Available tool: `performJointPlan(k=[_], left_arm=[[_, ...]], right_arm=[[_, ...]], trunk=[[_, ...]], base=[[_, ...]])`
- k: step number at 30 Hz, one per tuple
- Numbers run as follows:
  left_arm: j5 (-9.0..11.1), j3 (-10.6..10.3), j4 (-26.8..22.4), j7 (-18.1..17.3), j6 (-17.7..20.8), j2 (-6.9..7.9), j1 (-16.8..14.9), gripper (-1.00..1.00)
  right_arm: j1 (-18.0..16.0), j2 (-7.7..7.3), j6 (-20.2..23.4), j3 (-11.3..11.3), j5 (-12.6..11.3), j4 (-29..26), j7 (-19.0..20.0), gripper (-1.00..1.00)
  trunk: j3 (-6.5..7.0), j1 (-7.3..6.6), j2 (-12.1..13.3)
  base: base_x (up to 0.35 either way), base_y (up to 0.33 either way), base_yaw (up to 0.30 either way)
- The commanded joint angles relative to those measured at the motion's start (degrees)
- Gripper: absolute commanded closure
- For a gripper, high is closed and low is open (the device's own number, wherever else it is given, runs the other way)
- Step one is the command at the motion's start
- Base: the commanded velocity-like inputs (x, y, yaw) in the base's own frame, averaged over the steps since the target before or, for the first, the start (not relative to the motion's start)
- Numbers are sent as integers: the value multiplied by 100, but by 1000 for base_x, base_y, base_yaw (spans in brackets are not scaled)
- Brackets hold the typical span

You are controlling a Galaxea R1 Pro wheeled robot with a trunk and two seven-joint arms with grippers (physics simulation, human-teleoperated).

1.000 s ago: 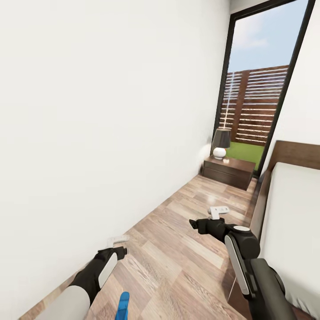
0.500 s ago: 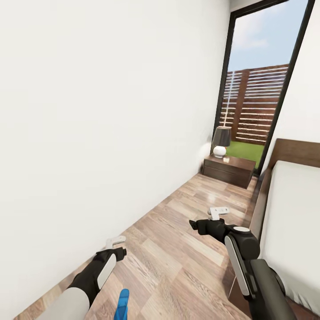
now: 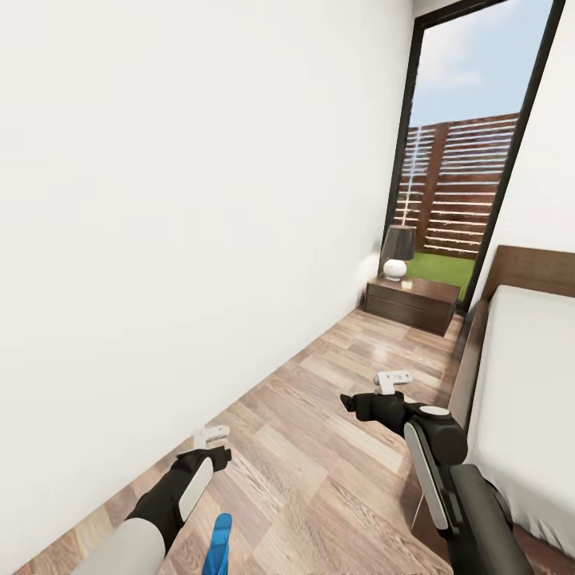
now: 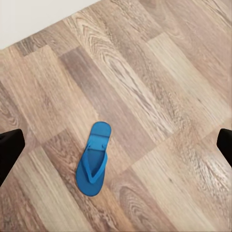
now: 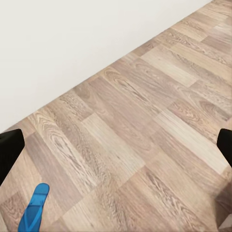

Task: In the bedroom, move the book from the bed onto either nightstand, and place the two sandals side by side next to the bed.

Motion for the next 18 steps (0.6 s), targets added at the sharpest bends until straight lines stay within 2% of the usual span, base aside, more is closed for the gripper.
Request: performJointPlan(k=[1,15,18], left_arm=[[60,-32,-13,59,22,-17,3,-100],[64,-31,-26,139,116,-171,67,-100],[73,-26,-30,304,131,-208,94,-100]], right_arm=[[-4,2,25,-4,-3,-5,10,-100],[-1,2,19,3,-3,-5,10,-100],[-1,2,18,0,-4,-7,10,-100]], trunk=[[-25,22,-45],[-276,329,-606],[-330,395,-726]], base=[[0,0,0],[0,0,0],[0,0,0]])
